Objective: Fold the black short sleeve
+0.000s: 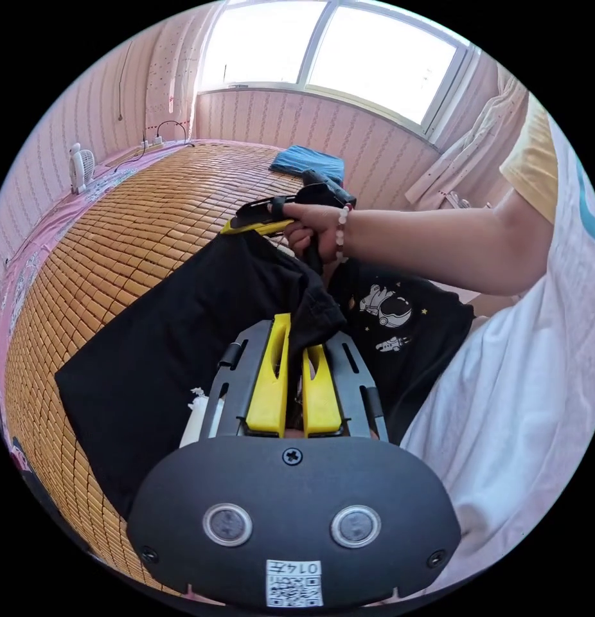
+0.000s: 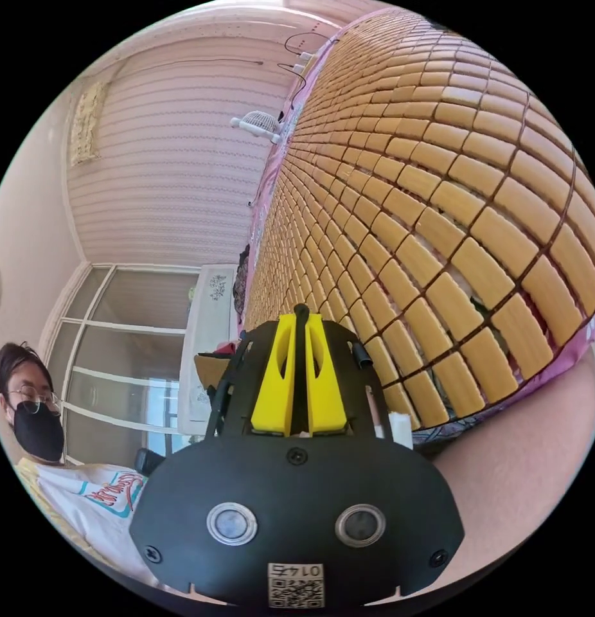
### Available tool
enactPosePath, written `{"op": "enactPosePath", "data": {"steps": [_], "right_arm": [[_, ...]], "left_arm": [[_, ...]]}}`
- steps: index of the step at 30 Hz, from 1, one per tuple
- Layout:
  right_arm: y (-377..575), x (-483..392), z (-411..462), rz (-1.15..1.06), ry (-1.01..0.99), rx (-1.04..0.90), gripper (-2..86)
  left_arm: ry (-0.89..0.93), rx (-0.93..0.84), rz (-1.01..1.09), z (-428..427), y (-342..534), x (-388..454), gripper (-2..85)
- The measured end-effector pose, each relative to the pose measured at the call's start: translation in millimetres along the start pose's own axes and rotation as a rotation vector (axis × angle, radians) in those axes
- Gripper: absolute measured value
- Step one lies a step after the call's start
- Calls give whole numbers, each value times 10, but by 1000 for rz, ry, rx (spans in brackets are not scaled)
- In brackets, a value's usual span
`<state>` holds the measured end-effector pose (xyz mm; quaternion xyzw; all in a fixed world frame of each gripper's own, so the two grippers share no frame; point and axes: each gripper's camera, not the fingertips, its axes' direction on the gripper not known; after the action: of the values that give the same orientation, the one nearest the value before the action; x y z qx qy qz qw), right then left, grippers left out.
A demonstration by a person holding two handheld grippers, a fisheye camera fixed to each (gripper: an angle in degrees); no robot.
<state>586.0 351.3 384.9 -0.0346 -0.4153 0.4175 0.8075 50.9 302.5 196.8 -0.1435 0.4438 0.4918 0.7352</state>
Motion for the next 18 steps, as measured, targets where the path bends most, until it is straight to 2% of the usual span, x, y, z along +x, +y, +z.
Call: {"op": "enactPosePath", "data": {"steps": [5, 9, 13, 18], "right_arm": [[18, -520, -662, -158, -70, 152, 12], [-59, -1074, -607, -297, 4, 101, 11], [-174, -1712, 273, -438, 130, -88, 12], [-17, -2247, 1696, -586, 306, -242, 21]], "left_arm": [[73, 149, -39, -214, -116, -197, -7], [144, 242, -146, -368, -34, -474, -8], [65, 273, -247, -547, 251, -677, -6], [-85, 228, -490, -700, 702, -1179, 10]]}}
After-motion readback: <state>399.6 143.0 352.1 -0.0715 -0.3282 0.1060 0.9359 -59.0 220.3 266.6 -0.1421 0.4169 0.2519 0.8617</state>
